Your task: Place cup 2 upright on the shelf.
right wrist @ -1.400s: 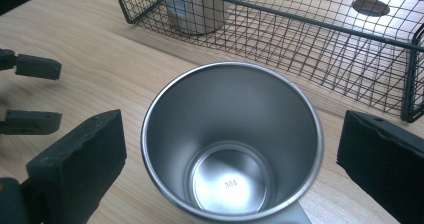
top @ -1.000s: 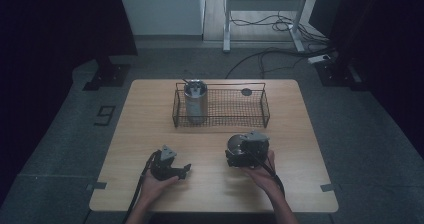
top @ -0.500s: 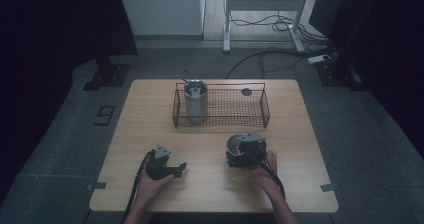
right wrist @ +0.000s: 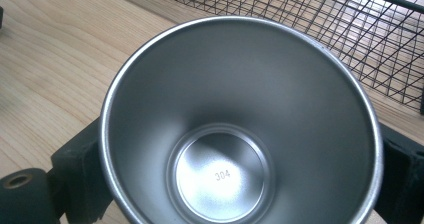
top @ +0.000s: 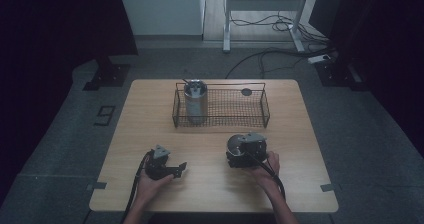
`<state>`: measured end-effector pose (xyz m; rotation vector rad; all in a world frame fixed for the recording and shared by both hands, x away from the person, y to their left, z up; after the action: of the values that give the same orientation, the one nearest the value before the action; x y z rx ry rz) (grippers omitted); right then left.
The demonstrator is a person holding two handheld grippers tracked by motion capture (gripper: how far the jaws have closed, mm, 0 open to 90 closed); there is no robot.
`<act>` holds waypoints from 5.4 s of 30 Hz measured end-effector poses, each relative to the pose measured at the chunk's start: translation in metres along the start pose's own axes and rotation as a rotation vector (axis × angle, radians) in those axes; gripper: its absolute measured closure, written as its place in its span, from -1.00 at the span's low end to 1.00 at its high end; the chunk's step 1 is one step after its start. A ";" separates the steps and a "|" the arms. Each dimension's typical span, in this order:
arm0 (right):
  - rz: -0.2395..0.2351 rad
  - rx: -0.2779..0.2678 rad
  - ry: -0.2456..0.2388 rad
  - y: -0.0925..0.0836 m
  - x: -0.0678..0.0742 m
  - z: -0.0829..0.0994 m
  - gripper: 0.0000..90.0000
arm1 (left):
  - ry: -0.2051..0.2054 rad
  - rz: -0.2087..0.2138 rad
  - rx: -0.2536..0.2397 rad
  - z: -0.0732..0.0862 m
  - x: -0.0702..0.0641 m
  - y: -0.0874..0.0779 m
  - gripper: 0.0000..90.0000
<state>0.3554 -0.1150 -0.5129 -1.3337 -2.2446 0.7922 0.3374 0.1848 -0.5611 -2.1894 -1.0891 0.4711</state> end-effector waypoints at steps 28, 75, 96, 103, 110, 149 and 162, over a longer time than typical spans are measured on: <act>-0.025 -0.073 0.037 -0.027 -0.011 -0.015 -0.85 | -0.023 0.019 0.000 0.003 0.001 0.002 -0.70; -0.059 -0.089 0.065 -0.045 -0.039 -0.072 -0.85 | -0.043 0.036 0.004 0.001 0.000 -0.002 -0.70; -0.063 -0.091 0.065 -0.047 -0.051 -0.101 -0.85 | -0.058 0.037 0.016 0.003 0.001 0.001 -0.69; -0.057 -0.091 0.068 -0.044 -0.055 -0.109 -0.85 | -0.062 0.039 0.016 0.003 0.002 0.001 -0.69; -0.057 -0.092 0.059 -0.041 -0.056 -0.115 -0.85 | -0.062 0.034 0.011 0.003 0.003 0.000 -0.68; -0.036 -0.060 0.055 -0.009 -0.078 -0.150 -0.85 | -0.063 0.047 0.015 0.004 0.002 0.001 -0.68; -0.024 -0.063 0.048 0.001 -0.084 -0.160 -0.85 | -0.060 0.047 0.017 0.004 0.002 0.001 -0.68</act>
<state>0.4909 -0.1469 -0.3979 -1.3367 -2.2610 0.6792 0.3365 0.1874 -0.5648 -2.2029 -1.0629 0.5680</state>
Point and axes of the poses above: each handheld gripper's, and its own axes: y roughly forward along the jaws, z roughly out of its underside, x roughly to its left, the point moved 3 cm from there along y, roughly forward along the jaws, and after that the axes turned 6 degrees about y, right-handed, at the moved point
